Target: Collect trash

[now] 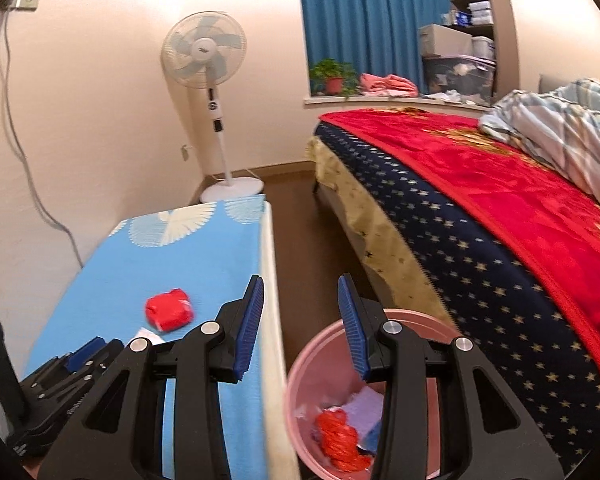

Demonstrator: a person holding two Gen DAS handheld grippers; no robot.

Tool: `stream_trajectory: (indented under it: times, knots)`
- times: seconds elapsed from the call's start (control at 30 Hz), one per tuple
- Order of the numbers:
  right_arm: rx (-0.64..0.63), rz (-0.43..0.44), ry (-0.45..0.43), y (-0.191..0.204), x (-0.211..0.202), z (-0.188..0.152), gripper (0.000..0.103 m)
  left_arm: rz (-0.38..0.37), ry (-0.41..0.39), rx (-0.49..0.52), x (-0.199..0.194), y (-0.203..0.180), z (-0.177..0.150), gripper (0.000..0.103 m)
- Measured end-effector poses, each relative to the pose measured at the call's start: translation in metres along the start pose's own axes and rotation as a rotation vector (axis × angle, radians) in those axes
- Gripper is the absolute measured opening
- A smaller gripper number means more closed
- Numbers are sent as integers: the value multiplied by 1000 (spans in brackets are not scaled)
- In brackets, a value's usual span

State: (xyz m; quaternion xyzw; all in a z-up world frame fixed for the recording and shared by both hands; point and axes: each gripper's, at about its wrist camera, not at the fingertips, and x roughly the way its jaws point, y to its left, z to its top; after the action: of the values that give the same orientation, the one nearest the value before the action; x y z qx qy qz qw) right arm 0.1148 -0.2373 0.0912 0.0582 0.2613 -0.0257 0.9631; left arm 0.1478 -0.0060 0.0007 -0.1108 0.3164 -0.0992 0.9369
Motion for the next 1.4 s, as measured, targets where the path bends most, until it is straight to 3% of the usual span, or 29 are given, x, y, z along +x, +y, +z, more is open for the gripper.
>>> stream_trajectory:
  times: [0.43, 0.73, 0.8, 0.87, 1.0, 1.1, 1.4]
  knots:
    - [-81, 124, 43, 38, 51, -13, 40, 87, 62, -71, 46, 36, 1, 38]
    - [-71, 163, 104, 54, 89, -32, 56, 80, 160, -77, 69, 47, -7, 37]
    - [-71, 178, 113, 61, 95, -35, 58, 76, 165, -57, 69, 46, -7, 15]
    - [-77, 188, 123, 67, 102, -38, 61, 89, 172, -35, 66, 46, -7, 0]
    - [-75, 214, 153, 83, 117, -44, 65, 132, 163, -53, 55, 61, -5, 0]
    - [-85, 219, 174, 97, 129, -47, 67, 172, 146, -123, 46, 79, -5, 0]
    - [-125, 259, 263, 132, 171, -51, 85, 237, 92, -194, 26, 97, 0, 0]
